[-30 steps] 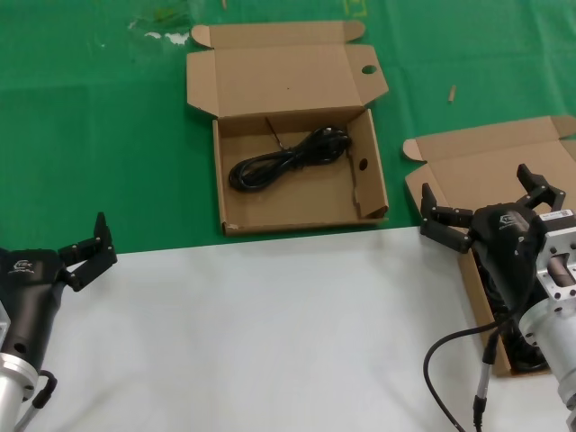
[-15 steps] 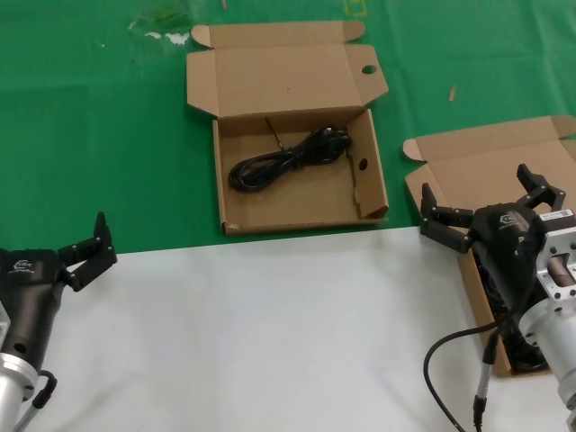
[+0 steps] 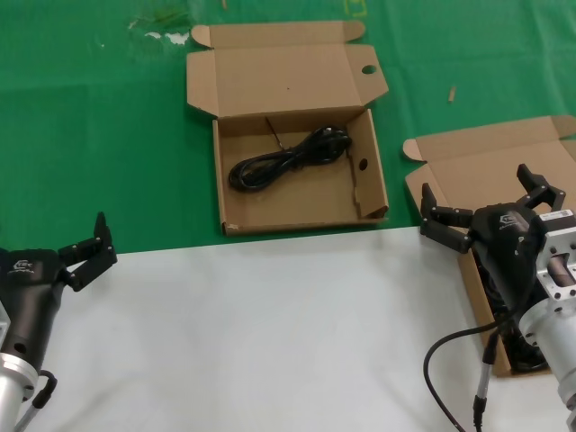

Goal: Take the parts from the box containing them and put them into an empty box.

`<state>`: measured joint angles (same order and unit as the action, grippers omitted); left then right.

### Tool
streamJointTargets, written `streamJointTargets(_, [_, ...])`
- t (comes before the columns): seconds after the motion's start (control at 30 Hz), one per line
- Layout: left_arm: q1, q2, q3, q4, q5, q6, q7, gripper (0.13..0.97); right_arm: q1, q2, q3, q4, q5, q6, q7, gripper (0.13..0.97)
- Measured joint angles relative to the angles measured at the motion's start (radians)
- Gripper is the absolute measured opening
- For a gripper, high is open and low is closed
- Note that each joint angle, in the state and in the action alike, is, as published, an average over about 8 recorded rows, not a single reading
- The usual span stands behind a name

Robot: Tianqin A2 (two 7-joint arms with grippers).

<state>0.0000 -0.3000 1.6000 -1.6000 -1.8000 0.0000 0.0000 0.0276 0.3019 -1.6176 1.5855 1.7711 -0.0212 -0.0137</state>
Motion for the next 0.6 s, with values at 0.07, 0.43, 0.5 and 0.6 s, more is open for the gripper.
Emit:
streamJointTargets(0.07, [0.0,0.0,0.0,0.0,0.0,0.0,0.0,0.966,0.0,0.0,0.0,0.0,0.0,0.0,0.0,0.966])
streamJointTargets(0.43, [0.0,0.0,0.0,0.0,0.0,0.0,0.0,0.966,0.0,0.0,0.0,0.0,0.0,0.0,0.0,0.966])
streamJointTargets(0.5, [0.0,0.0,0.0,0.0,0.0,0.0,0.0,0.966,0.0,0.0,0.0,0.0,0.0,0.0,0.0,0.966])
streamJointTargets(0.6, [0.0,0.0,0.0,0.0,0.0,0.0,0.0,0.966,0.0,0.0,0.0,0.0,0.0,0.0,0.0,0.966])
